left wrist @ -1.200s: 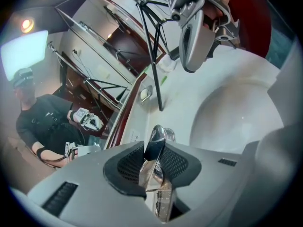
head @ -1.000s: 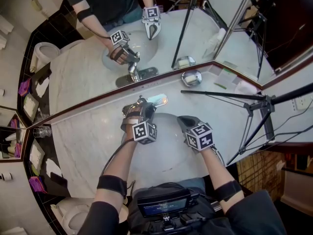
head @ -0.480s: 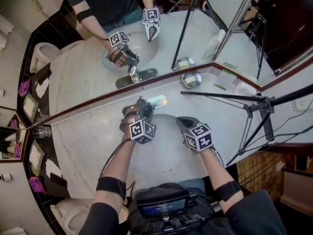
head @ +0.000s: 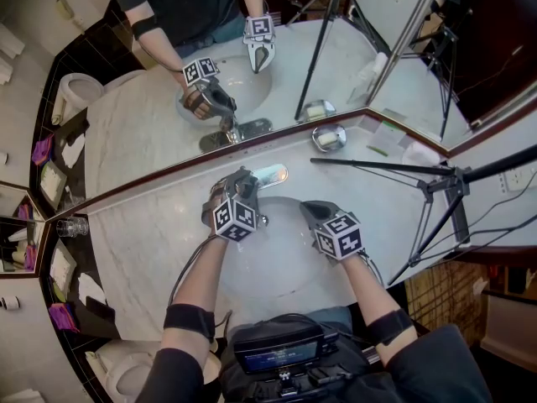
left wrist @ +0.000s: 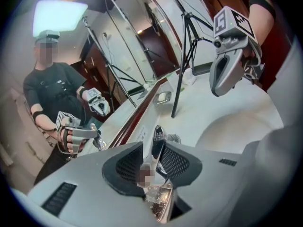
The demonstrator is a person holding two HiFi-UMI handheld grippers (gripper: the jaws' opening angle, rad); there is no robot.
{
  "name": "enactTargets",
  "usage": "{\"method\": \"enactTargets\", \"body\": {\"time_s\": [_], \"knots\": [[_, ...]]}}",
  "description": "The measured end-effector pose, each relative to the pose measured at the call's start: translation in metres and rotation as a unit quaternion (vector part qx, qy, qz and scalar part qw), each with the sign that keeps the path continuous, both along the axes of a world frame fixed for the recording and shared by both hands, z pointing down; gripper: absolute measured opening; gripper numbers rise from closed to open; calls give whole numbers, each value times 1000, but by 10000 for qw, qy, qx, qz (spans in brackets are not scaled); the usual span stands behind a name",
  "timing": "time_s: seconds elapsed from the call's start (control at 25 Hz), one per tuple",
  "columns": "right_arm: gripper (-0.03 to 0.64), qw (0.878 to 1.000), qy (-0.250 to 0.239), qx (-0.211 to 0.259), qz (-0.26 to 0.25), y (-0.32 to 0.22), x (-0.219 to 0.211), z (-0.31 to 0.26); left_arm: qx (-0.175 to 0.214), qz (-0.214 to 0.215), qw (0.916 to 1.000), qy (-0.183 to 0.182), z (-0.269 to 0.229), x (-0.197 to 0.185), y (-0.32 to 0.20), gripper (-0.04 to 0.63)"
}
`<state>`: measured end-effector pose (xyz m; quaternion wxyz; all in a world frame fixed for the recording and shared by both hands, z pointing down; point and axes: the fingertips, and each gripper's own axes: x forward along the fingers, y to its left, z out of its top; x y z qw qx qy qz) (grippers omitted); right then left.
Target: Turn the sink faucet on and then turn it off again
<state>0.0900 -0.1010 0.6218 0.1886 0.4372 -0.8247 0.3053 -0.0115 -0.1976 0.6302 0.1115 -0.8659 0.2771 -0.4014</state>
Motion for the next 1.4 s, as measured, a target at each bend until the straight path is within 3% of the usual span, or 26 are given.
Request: {"method": "enactTargets", "body": {"time_s": [0.2,0.48,0.96,1.2,1.28,1.4], "knots": [[26,10000,0,-12,-4,1,-1,1,-176,-101,9996,198,-2,-1,-1,117],[26,10000,-20,-18,-22,1,-4,1,-154,-18,9998,85,-1,-1,1,115],[26,9997,-86,85,-193,7,-20,-10,161,293,9985,-445,-17,-16,30,112],[26,9993,-86,216,-295,11,-28,-20,385,-208,9988,-203,-47,-45,47,41],[26,9991,-71,256,-322,13,-30,-23,377,-495,9981,30,-59,-55,54,5],[26,9988,-43,332,-362,15,-31,-30,212,-1014,9931,551,-77,-71,64,5]]}}
